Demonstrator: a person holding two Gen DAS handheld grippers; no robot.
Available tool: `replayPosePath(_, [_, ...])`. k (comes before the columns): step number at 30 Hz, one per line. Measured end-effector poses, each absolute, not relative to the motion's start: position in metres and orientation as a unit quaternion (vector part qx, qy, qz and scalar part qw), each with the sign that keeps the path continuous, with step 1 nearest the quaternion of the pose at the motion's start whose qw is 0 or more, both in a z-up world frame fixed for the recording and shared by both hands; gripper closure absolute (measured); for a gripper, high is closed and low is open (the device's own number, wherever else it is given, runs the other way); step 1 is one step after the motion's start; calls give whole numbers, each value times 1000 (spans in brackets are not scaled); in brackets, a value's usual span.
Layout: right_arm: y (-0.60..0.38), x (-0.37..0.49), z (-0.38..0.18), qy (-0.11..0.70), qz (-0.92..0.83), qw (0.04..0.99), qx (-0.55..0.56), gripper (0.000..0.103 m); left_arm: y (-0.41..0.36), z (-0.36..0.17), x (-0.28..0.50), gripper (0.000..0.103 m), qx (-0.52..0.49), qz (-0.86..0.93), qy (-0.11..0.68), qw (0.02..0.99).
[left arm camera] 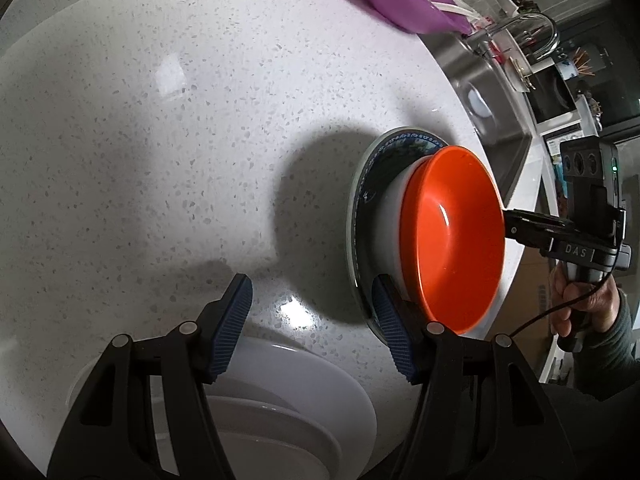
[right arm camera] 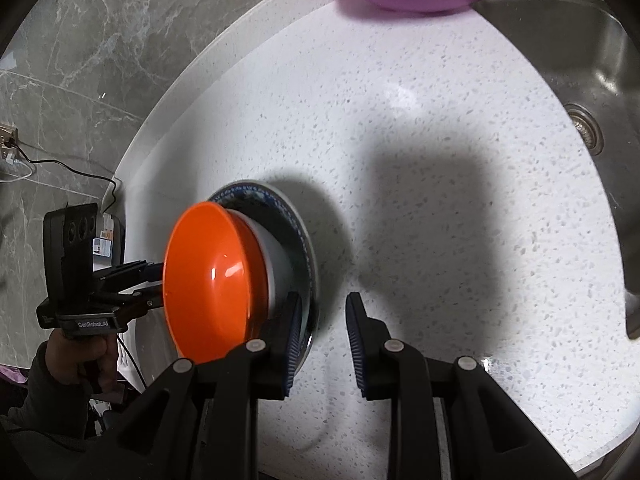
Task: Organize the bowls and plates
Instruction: 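Grip the stacked bowls' rims with both grippers and lift the stack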
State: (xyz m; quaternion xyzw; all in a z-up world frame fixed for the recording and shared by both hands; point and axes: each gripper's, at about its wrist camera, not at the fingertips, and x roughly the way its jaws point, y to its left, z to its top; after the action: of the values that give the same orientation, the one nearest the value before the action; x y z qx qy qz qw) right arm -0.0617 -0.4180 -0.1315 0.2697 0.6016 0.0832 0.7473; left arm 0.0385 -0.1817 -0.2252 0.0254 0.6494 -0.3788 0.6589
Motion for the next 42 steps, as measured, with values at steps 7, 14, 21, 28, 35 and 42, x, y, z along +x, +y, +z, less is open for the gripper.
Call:
replayPosePath(7, [-418, -60, -140, 604, 89, 740, 281, 77, -193, -229, 36, 63, 26, -396, 646, 652])
replayPosePath(14, [-425, -61, -142, 601, 95, 737, 294, 80, -205, -226, 35, 78, 29, -405, 639, 653])
replayPosePath(21, [-426, -62, -142, 592, 120, 734, 311, 92, -210, -223, 36, 90, 26, -416, 634, 651])
replayPosePath(28, [-432, -66, -143, 583, 124, 735, 323, 92, -214, -224, 37, 94, 16, -422, 628, 654])
replayPosePath(35, [-433, -67, -142, 582, 125, 739, 317, 92, -213, -222, 36, 95, 11, -417, 623, 661])
replayPosePath(42, [-433, -60, -136, 583, 134, 739, 310, 92, -208, -214, 37, 96, 7, -403, 620, 673])
